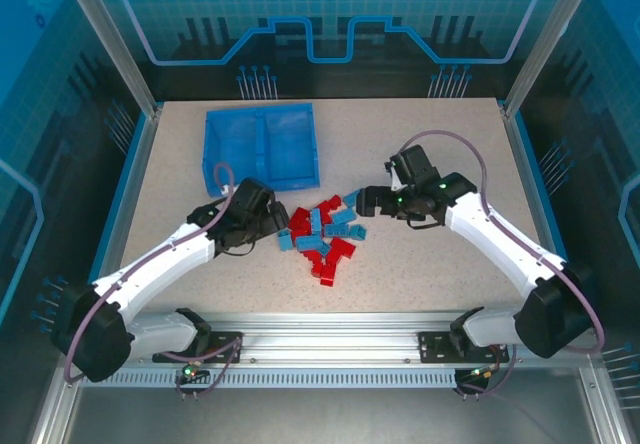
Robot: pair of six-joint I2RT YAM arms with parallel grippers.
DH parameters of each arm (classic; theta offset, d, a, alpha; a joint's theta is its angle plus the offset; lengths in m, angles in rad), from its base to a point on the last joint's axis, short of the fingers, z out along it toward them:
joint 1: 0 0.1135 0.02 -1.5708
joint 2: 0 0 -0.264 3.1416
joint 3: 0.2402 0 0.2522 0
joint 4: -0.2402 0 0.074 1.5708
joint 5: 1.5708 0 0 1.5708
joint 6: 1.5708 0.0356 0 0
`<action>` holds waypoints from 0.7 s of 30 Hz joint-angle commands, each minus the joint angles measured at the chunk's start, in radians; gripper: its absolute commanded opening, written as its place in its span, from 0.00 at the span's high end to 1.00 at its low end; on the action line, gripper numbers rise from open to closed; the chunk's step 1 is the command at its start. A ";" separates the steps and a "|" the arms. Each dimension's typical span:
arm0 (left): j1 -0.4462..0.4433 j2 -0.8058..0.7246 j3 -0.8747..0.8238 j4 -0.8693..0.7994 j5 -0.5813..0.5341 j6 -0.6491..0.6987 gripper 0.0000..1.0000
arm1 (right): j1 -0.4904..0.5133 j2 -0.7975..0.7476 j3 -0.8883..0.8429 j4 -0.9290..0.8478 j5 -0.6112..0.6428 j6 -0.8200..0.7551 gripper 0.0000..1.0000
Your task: Sort the legos into containers by color
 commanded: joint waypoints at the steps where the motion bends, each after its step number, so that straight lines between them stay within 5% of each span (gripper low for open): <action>1: -0.010 0.052 -0.046 -0.013 0.072 -0.144 0.22 | 0.032 0.038 0.061 -0.047 -0.043 0.027 0.00; 9: -0.005 0.209 0.025 0.030 0.049 -0.066 0.28 | 0.071 0.055 0.071 -0.063 -0.021 0.033 0.00; 21: 0.016 0.333 0.025 0.129 0.157 -0.009 0.35 | 0.075 0.045 0.059 -0.076 0.007 0.041 0.00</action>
